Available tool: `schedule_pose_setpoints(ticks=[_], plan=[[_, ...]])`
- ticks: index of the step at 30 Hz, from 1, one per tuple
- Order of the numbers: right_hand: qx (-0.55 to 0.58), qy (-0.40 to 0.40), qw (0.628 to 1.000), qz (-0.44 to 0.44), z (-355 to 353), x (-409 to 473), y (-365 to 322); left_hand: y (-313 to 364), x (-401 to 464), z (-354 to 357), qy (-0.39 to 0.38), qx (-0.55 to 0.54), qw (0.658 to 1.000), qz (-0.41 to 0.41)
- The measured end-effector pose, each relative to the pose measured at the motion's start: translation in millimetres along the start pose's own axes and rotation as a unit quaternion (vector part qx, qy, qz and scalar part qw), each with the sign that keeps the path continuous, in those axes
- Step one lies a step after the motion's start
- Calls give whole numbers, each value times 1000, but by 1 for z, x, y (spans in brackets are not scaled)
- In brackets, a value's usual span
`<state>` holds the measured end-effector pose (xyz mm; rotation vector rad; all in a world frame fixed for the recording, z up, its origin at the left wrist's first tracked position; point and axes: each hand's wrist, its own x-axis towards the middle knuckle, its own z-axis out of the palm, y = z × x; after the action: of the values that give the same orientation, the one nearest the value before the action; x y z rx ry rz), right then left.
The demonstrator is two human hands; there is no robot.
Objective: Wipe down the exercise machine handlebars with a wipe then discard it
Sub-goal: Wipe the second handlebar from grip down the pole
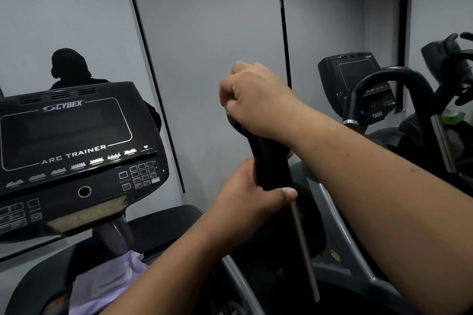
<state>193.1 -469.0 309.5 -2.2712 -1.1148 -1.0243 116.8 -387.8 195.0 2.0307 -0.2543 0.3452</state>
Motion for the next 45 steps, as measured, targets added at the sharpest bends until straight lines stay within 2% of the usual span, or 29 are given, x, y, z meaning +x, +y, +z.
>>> schedule_pose_setpoints(ticks=[3, 5, 8, 11, 13, 15, 17, 19, 21, 24, 26, 28, 30, 33, 37, 40, 42, 45], plan=[[-4, 40, 999, -21, 6, -21, 5, -4, -5, -10, 18, 21, 999, -22], [26, 97, 994, -50, 7, -42, 8, -4, -4, -20, 91, 2, 996, -14], [105, 165, 979, -51, 14, -55, 11, 13, 11, -34, 229, -30, 968, 98], [172, 226, 959, -23, 23, -62, 9, 30, 30, -38, 224, 61, 946, 227], [166, 274, 947, -26, 33, -69, 11, 35, 38, -38, 233, 148, 929, 246], [171, 301, 938, 18, 41, -73, 12, 33, 43, -38, 251, 163, 920, 253], [199, 294, 931, 81, 46, -78, 11, 28, 51, -41, 266, 133, 924, 241], [213, 277, 931, 105, 51, -83, 9, 28, 63, -46, 283, 102, 929, 214], [218, 270, 931, 116, 54, -86, 9, 31, 66, -44, 297, 114, 927, 200], [231, 273, 927, 114, 55, -86, 9, 32, 49, -33, 301, 172, 906, 244], [230, 282, 925, 111, 55, -86, 9, 26, 51, -37, 297, 134, 912, 250], [232, 285, 923, 112, 55, -86, 9, 25, 65, -47, 305, 89, 923, 216], [235, 285, 923, 111, 55, -86, 9, 27, 68, -47, 309, 114, 922, 206], [240, 291, 920, 106, 55, -86, 10, 29, 54, -36, 297, 145, 912, 244], [240, 290, 920, 110, 55, -86, 9, 27, 70, -49, 320, 78, 928, 173], [246, 292, 918, 111, 56, -86, 9, 27, 56, -37, 338, 118, 917, 175], [249, 293, 916, 112, 56, -86, 9, 25, 44, -28, 335, 80, 923, 170], [248, 294, 916, 113, 56, -86, 9, 24, 54, -35, 334, -51, 931, 135]])
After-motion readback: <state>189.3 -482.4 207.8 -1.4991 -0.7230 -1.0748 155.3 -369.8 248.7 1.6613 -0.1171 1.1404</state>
